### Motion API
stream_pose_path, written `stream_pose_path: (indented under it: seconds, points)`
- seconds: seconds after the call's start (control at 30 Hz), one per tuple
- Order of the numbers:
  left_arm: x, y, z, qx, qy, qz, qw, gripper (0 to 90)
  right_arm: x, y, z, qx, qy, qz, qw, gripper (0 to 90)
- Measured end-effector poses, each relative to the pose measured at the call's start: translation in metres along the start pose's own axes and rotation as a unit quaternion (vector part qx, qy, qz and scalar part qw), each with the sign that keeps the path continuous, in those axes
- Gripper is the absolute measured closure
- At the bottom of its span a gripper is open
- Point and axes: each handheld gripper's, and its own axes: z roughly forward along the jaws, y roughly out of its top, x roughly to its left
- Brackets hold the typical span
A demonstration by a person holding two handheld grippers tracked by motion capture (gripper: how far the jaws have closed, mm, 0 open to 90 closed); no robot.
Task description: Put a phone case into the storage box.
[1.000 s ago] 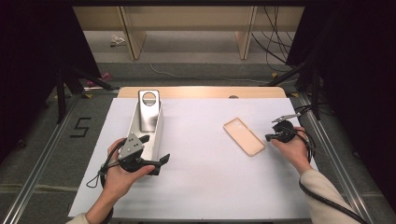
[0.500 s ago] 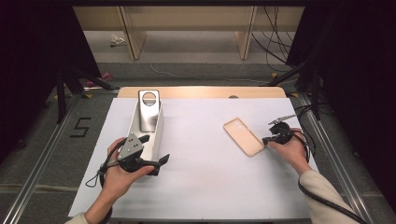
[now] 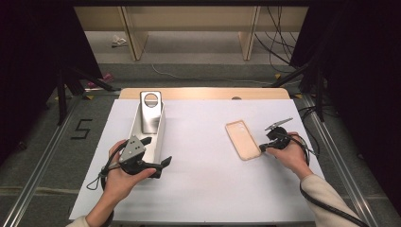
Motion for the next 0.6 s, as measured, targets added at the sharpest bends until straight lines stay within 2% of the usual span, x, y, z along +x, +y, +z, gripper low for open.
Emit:
stream_pose_path:
  seconds: [0.17,0.27,0.4,0.6]
  points:
    - [0.0,0.0,0.0,0.0,0.0,0.001,1.0,2.1,0.012,0.003,0.002,0.009,0.011,-0.017,0.9998,90.0]
    - [0.0,0.0,0.0,0.0,0.0,0.001,1.0,2.1,0.018,0.004,0.003,0.01,0.019,-0.019,0.9996,90.0]
    - [0.0,0.0,0.0,0.0,-0.001,0.001,1.0,2.1,0.022,0.005,0.004,0.012,0.021,-0.029,0.9993,90.0]
    - [-0.001,0.0,0.0,0.0,-0.001,0.002,1.0,2.0,0.026,0.006,0.005,0.014,0.025,-0.032,0.9991,90.0]
